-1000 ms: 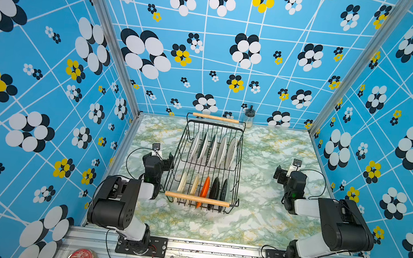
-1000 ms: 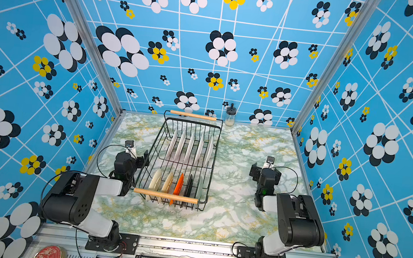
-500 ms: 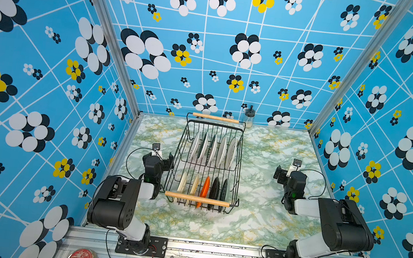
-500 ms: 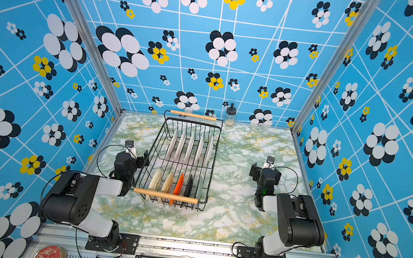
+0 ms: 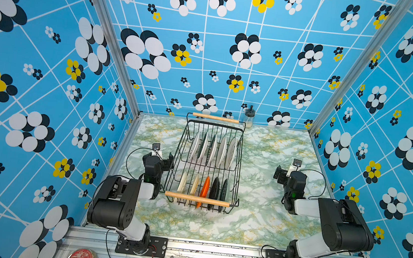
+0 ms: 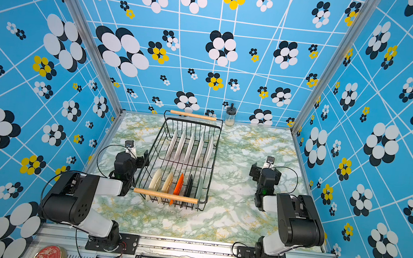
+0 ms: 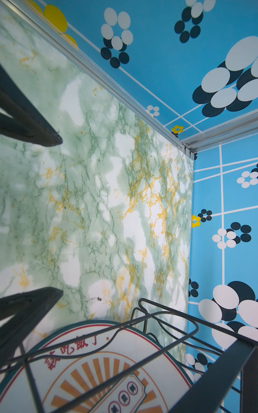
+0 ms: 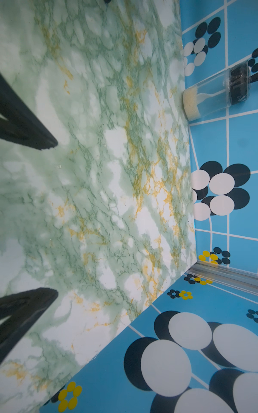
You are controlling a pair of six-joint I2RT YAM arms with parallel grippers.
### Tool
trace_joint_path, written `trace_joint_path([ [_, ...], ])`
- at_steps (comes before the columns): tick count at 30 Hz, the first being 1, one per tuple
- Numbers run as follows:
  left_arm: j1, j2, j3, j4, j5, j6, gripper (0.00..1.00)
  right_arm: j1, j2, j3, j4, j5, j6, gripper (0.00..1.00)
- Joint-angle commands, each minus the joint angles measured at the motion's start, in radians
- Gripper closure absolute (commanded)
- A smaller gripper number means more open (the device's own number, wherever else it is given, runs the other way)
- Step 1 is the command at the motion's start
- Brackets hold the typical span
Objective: Unload the plates from the dish rack
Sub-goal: Rotate the dish rack at the center of the table.
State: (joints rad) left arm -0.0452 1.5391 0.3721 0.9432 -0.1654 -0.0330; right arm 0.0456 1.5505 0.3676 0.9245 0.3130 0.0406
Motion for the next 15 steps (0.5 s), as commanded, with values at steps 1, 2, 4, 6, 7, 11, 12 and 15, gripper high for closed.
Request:
trace_joint_path([
  [1, 0.001, 0.009, -0.007, 0.009, -0.015, 0.002, 0.01, 0.007, 0.002, 0.004, 0.014, 0.017, 0.010, 0.01],
  [2, 0.000, 0.008, -0.008, 0.009, -0.016, 0.002, 0.01, 0.007, 0.002, 0.004, 0.014, 0.017, 0.010, 0.01],
  [4, 0.000, 0.008, -0.009, 0.010, -0.016, 0.002, 0.01, 0.007, 0.000, 0.001, 0.016, 0.015, 0.009, 0.01],
  [6, -0.004, 0.007, -0.007, 0.011, -0.019, 0.007, 0.01, 0.007, 0.000, 0.002, 0.015, 0.003, 0.005, 0.01],
  [7, -0.009, 0.004, 0.000, -0.008, -0.017, 0.013, 0.01, 0.006, -0.001, 0.004, 0.012, -0.005, 0.001, 0.01],
  [11, -0.015, -0.014, 0.009, -0.032, -0.034, 0.018, 0.01, 0.007, -0.039, 0.024, -0.051, -0.026, -0.005, 0.01],
  [12, -0.017, -0.027, 0.013, -0.055, -0.036, 0.016, 0.01, 0.007, -0.057, 0.031, -0.083, -0.032, -0.007, 0.01],
  [15, -0.019, -0.092, 0.062, -0.204, -0.055, 0.012, 0.01, 0.007, -0.133, 0.055, -0.187, -0.031, -0.008, 0.01],
])
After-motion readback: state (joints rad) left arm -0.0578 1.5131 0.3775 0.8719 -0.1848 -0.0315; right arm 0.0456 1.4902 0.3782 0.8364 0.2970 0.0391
